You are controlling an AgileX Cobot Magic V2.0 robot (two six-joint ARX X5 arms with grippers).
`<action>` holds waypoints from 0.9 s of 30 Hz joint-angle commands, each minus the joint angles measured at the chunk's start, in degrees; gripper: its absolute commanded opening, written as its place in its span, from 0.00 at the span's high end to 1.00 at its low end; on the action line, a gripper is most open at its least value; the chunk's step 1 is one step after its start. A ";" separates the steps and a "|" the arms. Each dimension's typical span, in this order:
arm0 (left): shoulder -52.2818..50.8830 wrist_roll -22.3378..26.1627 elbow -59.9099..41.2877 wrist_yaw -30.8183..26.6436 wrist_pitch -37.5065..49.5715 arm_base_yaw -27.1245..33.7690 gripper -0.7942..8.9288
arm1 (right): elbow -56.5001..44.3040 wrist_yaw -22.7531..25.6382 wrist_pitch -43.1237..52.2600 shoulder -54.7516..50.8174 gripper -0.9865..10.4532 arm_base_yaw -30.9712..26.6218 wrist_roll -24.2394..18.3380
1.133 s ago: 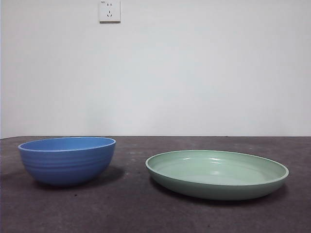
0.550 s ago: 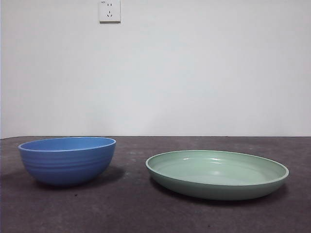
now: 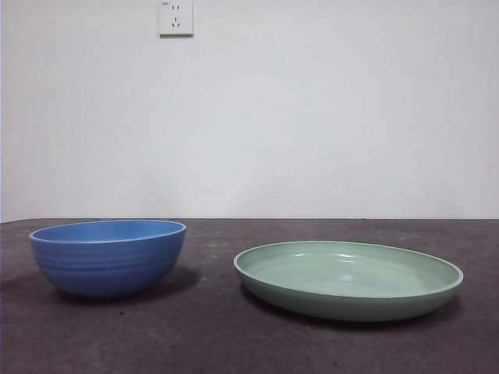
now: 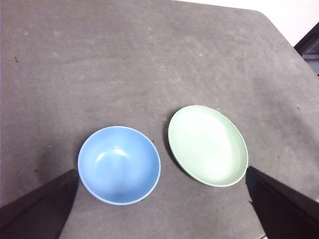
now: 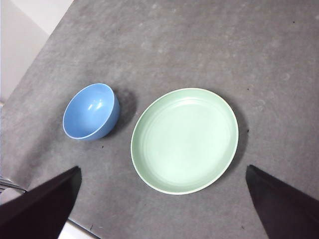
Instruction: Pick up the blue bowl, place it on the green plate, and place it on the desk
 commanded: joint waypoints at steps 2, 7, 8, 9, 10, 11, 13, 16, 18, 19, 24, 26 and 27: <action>0.96 2.40 1.07 -0.55 0.55 -0.13 0.27 | 0.79 -0.04 0.87 0.17 0.42 0.07 -1.09; 4.83 2.19 1.07 -3.89 -0.26 -0.13 0.27 | 0.79 -0.02 1.44 0.17 0.42 0.07 -1.11; 5.81 2.19 1.07 -3.93 -0.39 -0.13 0.27 | 0.79 -0.02 1.70 0.17 0.42 0.07 -1.11; 7.04 2.19 1.07 -3.93 -0.48 -0.13 0.27 | 0.79 -0.02 1.77 0.17 0.42 0.07 -1.11; 8.70 2.19 1.07 -3.93 -0.55 -0.13 0.27 | 0.79 -0.02 1.77 0.17 0.42 0.07 -1.09; 10.03 2.23 1.07 -3.93 -0.55 -0.13 0.27 | 0.79 -0.02 1.77 0.17 0.42 0.07 -1.11; 13.05 2.25 1.07 -3.93 -0.42 -0.13 0.28 | 0.79 -0.04 1.77 0.17 0.42 0.07 -1.14; 18.10 2.64 1.07 -3.93 0.28 -0.13 0.28 | 0.79 -0.04 1.75 0.17 0.42 0.07 -1.14; 21.59 3.32 1.07 -3.96 1.03 -0.13 0.28 | 0.79 -0.04 1.75 0.17 0.42 0.07 -1.16; 23.47 3.45 1.07 -3.96 1.53 -0.13 0.28 | 0.79 -0.04 1.75 0.17 0.42 0.07 -1.20; 32.30 3.54 1.07 -3.96 4.92 -0.13 0.28 | 0.79 -0.04 1.70 0.17 0.42 0.07 -1.25; 36.00 3.52 1.07 -3.96 6.14 -0.13 0.29 | 0.79 -0.04 1.70 0.17 0.42 0.07 -1.25; 37.79 3.52 1.07 -3.96 6.60 -0.13 0.29 | 0.79 -0.04 1.70 0.17 0.42 0.07 -1.25</action>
